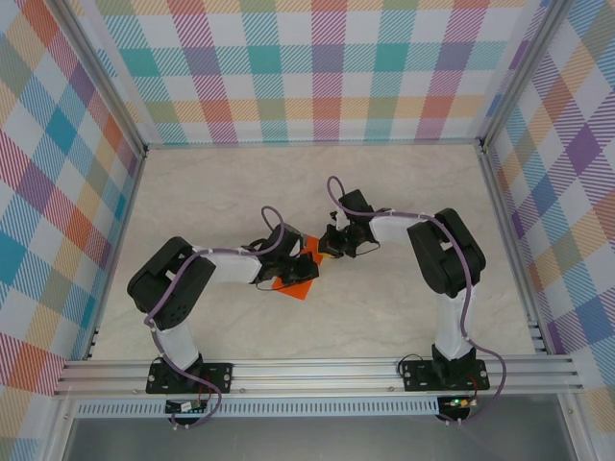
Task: Fold a paper plane with a square sheet of paper (pick it up from the middle)
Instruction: First fold in half a square sheet of paper at the center of the table.
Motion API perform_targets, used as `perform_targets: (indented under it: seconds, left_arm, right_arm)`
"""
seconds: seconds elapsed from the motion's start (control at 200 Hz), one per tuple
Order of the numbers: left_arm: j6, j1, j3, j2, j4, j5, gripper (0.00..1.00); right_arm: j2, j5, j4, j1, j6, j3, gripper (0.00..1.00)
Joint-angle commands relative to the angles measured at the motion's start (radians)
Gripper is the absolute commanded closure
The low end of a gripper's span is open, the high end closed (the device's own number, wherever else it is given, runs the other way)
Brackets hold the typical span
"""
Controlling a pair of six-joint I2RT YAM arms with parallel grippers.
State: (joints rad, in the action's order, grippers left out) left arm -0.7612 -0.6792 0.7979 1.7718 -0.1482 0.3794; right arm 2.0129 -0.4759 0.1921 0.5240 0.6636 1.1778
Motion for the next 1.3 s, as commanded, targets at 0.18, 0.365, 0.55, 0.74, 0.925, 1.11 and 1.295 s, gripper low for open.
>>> perform_targets:
  seconds: [0.18, 0.365, 0.55, 0.74, 0.925, 1.11, 1.295]
  left_arm:
    - [-0.038, -0.009, -0.203, -0.044, -0.011, 0.046, 0.97]
    - [0.001, -0.018, -0.243, -0.112, 0.075, 0.046, 0.97]
    - [0.027, -0.032, -0.270, -0.162, 0.114, 0.075, 0.97]
    - [0.088, -0.053, -0.244, -0.185, 0.197, 0.072, 0.97]
    - [0.102, -0.057, -0.243, -0.204, 0.227, 0.073, 0.98]
    - [0.124, -0.059, -0.226, -0.222, 0.256, 0.095, 0.98]
    - [0.137, -0.039, -0.148, -0.349, 0.361, 0.055, 0.96]
  right_arm:
    - [0.075, 0.100, 0.091, 0.004, -0.028, 0.017, 1.00]
    - [0.080, 0.109, 0.104, 0.004, -0.027, 0.022, 1.00]
    - [0.087, 0.114, 0.110, 0.004, -0.030, 0.026, 1.00]
    - [0.089, 0.120, 0.123, 0.004, -0.032, 0.035, 1.00]
    - [0.090, 0.126, 0.127, 0.004, -0.032, 0.038, 1.00]
    - [0.087, 0.129, 0.143, 0.005, -0.042, 0.047, 1.00]
    - [0.019, 0.133, 0.182, 0.006, -0.075, 0.078, 1.00]
